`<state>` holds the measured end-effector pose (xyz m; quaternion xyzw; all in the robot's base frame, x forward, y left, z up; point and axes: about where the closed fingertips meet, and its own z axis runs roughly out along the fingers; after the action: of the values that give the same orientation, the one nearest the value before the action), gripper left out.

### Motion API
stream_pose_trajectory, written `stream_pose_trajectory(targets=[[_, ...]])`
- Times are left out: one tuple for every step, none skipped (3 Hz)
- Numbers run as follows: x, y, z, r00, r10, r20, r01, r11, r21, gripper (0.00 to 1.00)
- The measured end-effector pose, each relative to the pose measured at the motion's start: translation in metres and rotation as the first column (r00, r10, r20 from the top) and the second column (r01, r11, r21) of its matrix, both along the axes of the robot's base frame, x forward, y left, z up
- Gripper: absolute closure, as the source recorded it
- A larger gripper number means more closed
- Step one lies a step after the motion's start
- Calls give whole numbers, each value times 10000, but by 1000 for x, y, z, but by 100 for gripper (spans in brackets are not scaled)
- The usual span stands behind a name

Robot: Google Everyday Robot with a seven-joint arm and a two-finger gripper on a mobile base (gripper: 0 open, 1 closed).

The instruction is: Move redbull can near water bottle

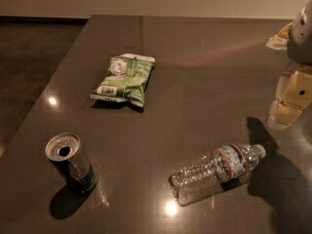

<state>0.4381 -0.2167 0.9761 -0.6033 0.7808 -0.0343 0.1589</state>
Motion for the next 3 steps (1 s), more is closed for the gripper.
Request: stream_pose_trajectory(targets=[[0,0,0,10000,0,2,0,10000,0,0],[3,15,-1,9994,318,-108,-316,9993,188,0],[7,52,-10,9916,1222,-413,-1191,9904,705,0]])
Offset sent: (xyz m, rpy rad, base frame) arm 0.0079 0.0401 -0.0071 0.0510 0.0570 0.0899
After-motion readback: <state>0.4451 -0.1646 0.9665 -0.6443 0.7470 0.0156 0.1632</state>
